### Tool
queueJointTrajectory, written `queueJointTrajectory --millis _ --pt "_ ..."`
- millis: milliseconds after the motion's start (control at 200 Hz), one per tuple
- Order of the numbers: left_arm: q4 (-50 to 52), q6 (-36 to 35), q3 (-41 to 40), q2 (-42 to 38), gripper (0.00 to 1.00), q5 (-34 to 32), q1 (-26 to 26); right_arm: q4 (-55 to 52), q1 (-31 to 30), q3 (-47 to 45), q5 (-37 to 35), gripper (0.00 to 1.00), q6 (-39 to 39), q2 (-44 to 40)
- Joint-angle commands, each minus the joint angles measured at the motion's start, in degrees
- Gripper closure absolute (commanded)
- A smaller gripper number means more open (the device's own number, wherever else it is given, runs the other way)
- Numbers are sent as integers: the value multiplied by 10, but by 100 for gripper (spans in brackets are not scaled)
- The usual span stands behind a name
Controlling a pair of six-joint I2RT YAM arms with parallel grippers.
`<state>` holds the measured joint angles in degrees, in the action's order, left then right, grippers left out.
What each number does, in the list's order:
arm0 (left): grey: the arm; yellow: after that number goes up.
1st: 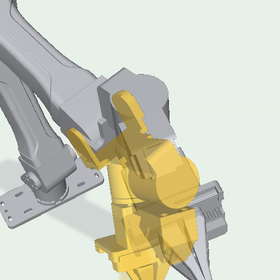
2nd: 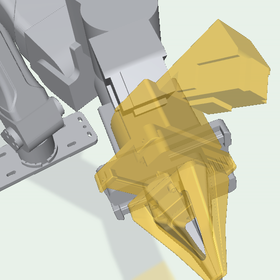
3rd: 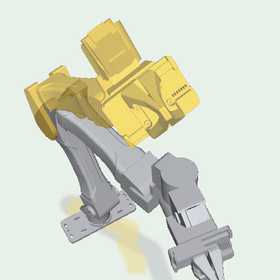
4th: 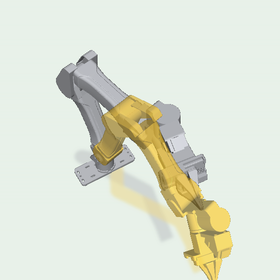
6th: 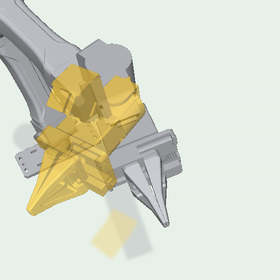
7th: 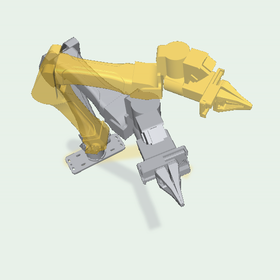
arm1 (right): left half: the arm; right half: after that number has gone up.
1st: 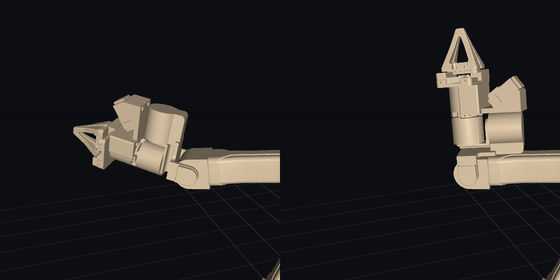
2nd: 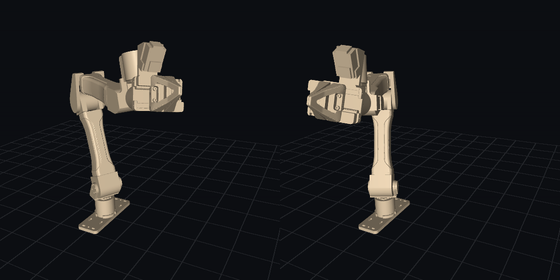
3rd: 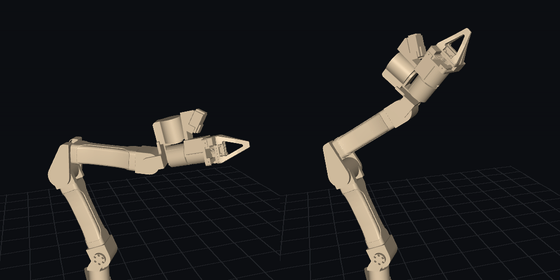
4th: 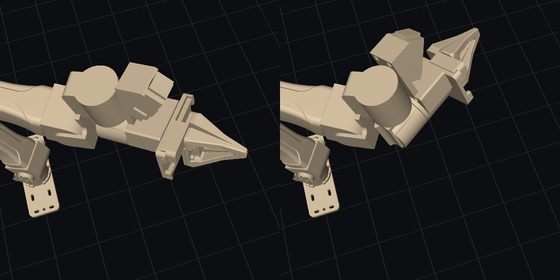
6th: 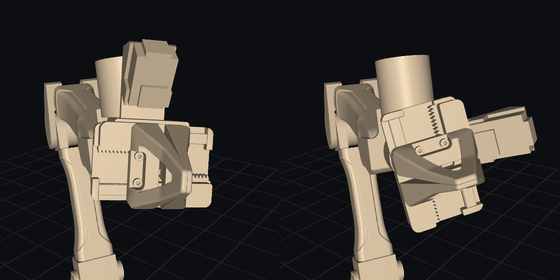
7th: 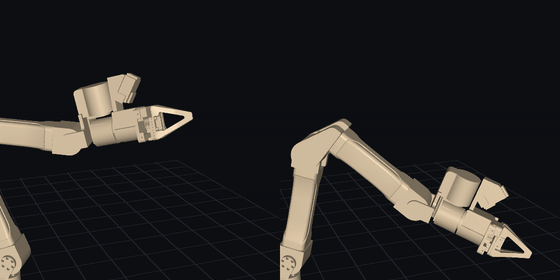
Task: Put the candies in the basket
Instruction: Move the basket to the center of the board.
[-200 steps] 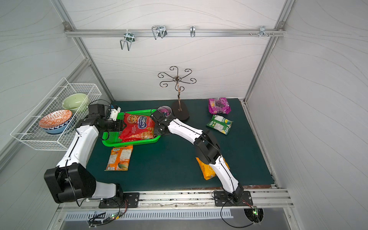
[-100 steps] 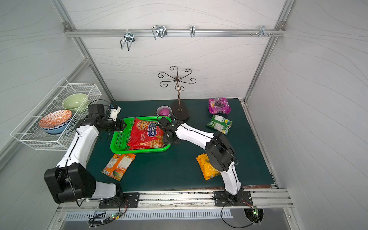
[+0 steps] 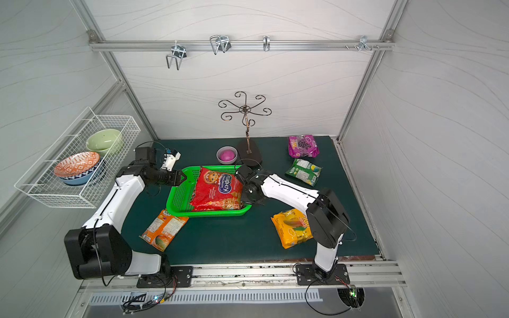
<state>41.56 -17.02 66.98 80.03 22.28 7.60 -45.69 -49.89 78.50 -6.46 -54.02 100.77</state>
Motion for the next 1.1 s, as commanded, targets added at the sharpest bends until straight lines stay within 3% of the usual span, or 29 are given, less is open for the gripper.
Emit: queueJointTrajectory --millis 0,265,470,605,685,735,955,1096 --pt "-5 -15 10 -1 52 41 0 -76 46 -30 -26 93 5 -40" --pt "61 -37 48 -2 49 120 0 -57 148 -100 -38 92 67 -116" --pt "67 -49 47 0 49 93 0 43 232 -161 56 87 194 -156" --pt "73 -56 38 -1 48 78 0 14 234 -135 36 80 257 -133" --pt "81 -69 29 -3 47 60 1 5 238 -126 35 68 273 -131" --pt "88 -78 25 -5 46 48 2 2 243 -123 39 54 282 -141" --pt "149 -97 39 -7 43 46 5 -62 270 -108 36 20 307 -210" --pt "158 -104 34 -4 42 30 4 -90 284 -125 73 13 317 -267"
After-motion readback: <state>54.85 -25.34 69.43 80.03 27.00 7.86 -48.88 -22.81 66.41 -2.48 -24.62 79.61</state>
